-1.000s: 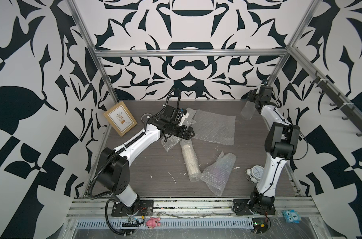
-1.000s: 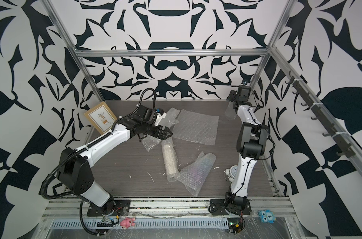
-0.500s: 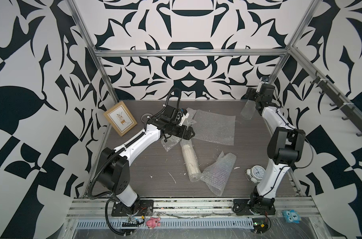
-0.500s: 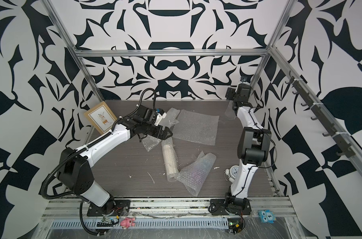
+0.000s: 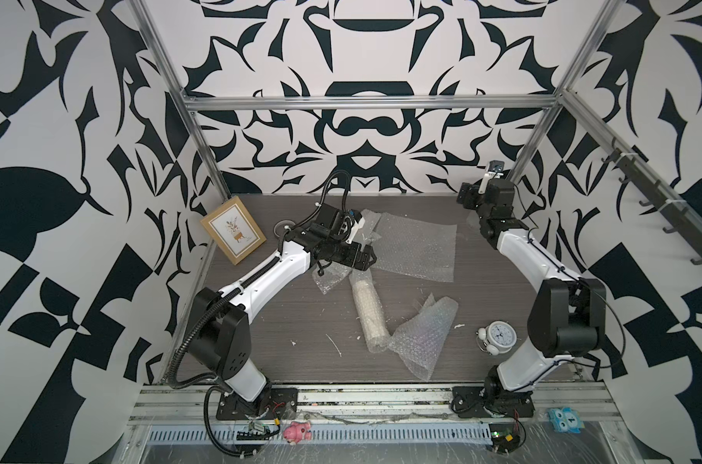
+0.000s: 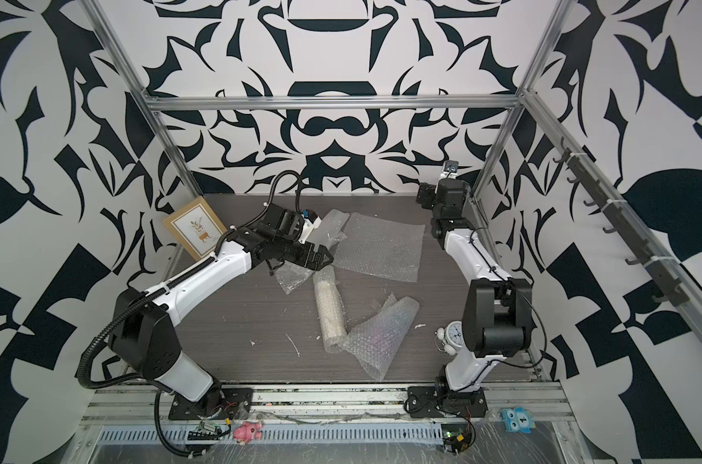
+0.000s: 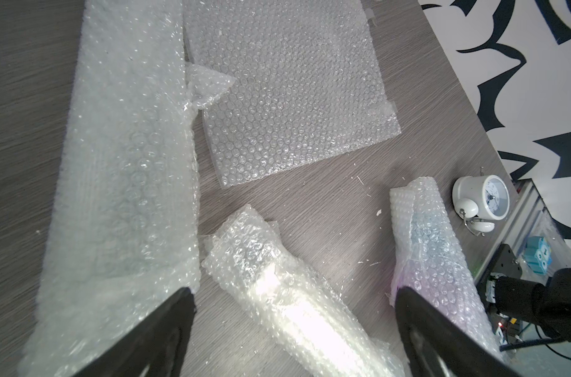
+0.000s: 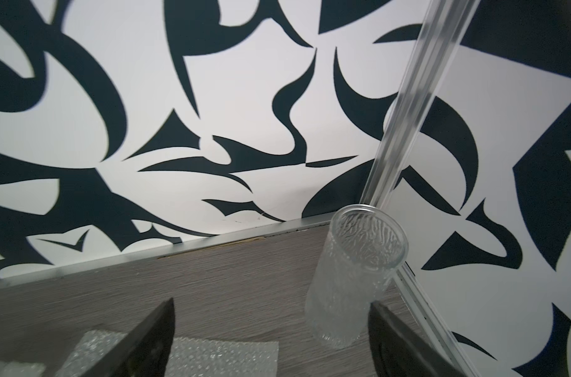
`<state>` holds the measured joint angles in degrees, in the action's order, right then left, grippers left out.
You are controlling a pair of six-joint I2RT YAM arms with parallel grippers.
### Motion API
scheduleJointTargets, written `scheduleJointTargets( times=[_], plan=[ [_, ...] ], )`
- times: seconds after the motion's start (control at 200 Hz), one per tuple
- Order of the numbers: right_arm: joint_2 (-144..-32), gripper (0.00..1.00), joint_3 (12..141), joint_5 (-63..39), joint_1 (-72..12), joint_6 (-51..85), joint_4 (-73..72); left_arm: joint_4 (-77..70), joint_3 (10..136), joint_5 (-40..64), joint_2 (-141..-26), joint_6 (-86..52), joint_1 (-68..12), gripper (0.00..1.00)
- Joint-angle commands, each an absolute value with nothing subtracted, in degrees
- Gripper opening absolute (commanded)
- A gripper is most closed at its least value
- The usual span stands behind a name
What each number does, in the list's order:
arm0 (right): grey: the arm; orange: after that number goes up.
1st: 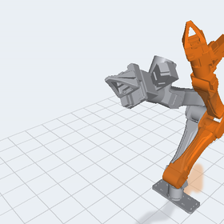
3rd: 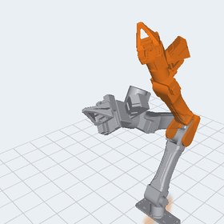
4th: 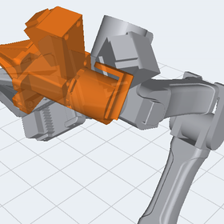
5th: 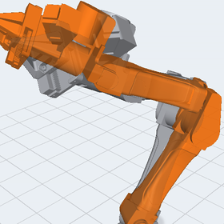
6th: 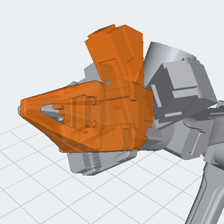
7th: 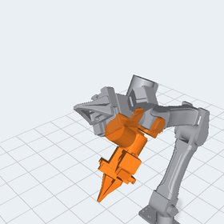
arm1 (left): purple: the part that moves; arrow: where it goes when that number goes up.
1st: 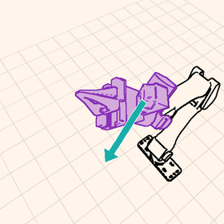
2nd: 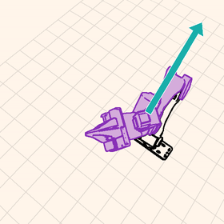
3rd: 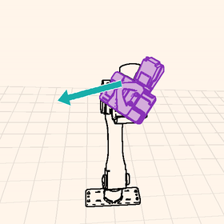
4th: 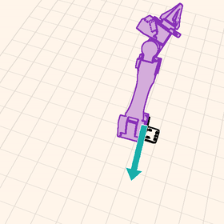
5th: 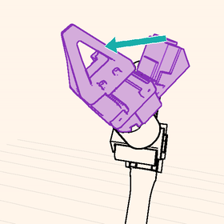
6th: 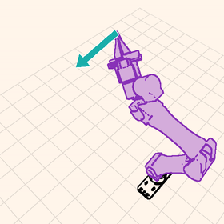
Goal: Unwrap the vase from the bubble wrap
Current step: Place the vase at the corner of the board, then pick up the bubble wrap from the center of the board.
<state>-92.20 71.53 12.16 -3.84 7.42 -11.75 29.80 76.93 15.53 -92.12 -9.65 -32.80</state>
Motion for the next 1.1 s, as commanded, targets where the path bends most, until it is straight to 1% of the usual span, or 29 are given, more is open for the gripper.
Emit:
scheduleJointTargets(
  times=[0.0, 0.15, 0.255, 0.31, 0.545, 0.675, 0.91, 1.06, 1.07, 1.095],
  plan=[
    [-86.41, 0.93, 67.69, 16.52, -7.79, 10.97, -14.58, 30.34, 76.90, 15.26, -90.20, -10.43, -32.94, 0.99],
    [-80.82, 0.93, 64.16, 19.14, -15.23, 13.35, -8.30, 30.18, 76.80, 15.45, -90.00, -10.63, -32.95, 0.99],
    [-77.69, 0.93, 61.79, 20.41, -19.09, 17.83, -1.83, 30.14, 76.71, 15.64, -89.78, -10.98, -32.93, 0.99],
    [-76.44, 0.94, 61.02, 21.29, -20.87, 20.78, 3.15, 30.08, 76.78, 15.73, -89.68, -11.20, -32.90, 0.99],
    [-71.86, 0.95, 58.48, 19.62, -22.24, 33.61, 23.05, 29.42, 76.13, 15.88, -88.94, -11.36, -32.95, 0.99],
    [-68.99, 0.97, 57.18, 16.68, -22.50, 41.83, 32.21, 29.52, 76.29, 16.91, -89.80, -11.97, -32.94, 0.99],
    [-61.96, 0.97, 50.50, 13.21, -23.94, 54.86, 44.06, 29.44, 76.50, 17.68, -90.49, -12.91, -33.11, 0.99],
    [-56.79, 0.97, 45.86, 11.67, -25.22, 61.46, 48.07, 29.34, 77.11, 19.77, -90.99, -14.07, -33.44, 0.99],
    [-56.32, 0.97, 45.35, 9.70, -25.30, 61.92, 48.19, 29.35, 77.11, 19.77, -91.04, -14.06, -33.50, 0.99],
    [-55.87, 0.97, 44.74, 8.92, -25.36, 62.58, 48.45, 29.35, 77.05, 19.78, -90.95, -14.08, -33.65, 0.99]
  ],
)
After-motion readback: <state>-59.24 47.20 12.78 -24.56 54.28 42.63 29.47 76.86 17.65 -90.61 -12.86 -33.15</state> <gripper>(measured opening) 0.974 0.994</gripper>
